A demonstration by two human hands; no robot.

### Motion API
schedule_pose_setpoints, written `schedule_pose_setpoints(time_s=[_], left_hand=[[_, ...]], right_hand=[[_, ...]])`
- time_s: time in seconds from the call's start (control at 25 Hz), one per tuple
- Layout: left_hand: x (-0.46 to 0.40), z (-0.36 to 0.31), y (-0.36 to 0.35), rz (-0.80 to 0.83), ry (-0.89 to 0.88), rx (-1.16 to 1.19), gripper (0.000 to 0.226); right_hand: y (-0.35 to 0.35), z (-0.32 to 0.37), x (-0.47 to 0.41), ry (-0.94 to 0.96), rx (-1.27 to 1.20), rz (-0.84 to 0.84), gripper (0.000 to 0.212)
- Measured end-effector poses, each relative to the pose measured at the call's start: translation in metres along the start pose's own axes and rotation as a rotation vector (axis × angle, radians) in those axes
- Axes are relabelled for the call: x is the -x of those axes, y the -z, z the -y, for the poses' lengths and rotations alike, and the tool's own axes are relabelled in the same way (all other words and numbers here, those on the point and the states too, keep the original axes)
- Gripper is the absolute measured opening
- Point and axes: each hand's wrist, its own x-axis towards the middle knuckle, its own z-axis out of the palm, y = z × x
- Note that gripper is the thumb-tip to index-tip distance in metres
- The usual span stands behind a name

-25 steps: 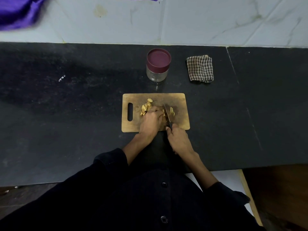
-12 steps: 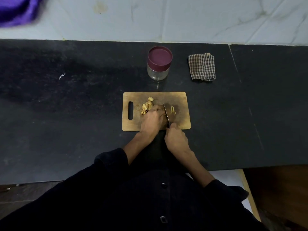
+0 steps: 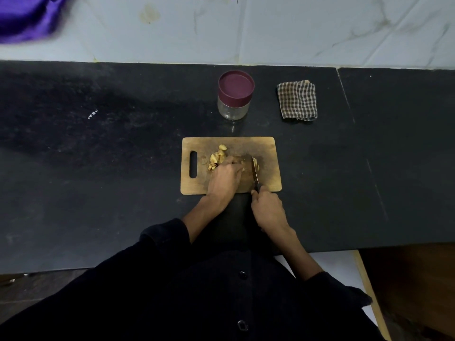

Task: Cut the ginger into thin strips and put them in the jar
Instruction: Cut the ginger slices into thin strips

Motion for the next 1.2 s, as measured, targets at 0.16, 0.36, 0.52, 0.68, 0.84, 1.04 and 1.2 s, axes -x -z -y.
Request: schedule_pose_setpoints(time_s=[0.16, 0.36, 0.52, 0.68, 0.84, 1.04, 1.2], left_hand=[[0.003, 0.002, 0.005, -0.031, 0.012, 0.104, 0.028], [0.005, 0.001, 0.002, -0.057, 0.046, 0.109, 0.023], [0.006, 0.000, 0.000, -0.046, 0.060, 0.093, 0.022], [0.005, 0.001, -0.001, -0.028, 0.062, 0.052, 0.020], [0.006, 0.000, -0.002, -0.016, 0.060, 0.044, 0.022], [0.005, -0.001, -0.002, -0.001, 0.046, 0.005, 0.022], [0.005, 0.000, -0.004, 0.007, 0.028, -0.031, 0.022]], right_hand=[[0.005, -0.001, 0.001, 0.036, -0.044, -0.035, 0.024], [0.002, 0.008, 0.003, 0.073, -0.028, 0.004, 0.023], [0.001, 0.012, 0.001, 0.097, -0.001, 0.020, 0.027], [-0.001, 0.014, 0.000, 0.097, 0.008, 0.017, 0.027], [-0.004, 0.013, 0.000, 0.091, 0.020, 0.019, 0.026], [-0.008, 0.015, 0.000, 0.077, 0.054, 0.015, 0.025], [-0.010, 0.020, -0.002, 0.029, 0.106, 0.047, 0.020]])
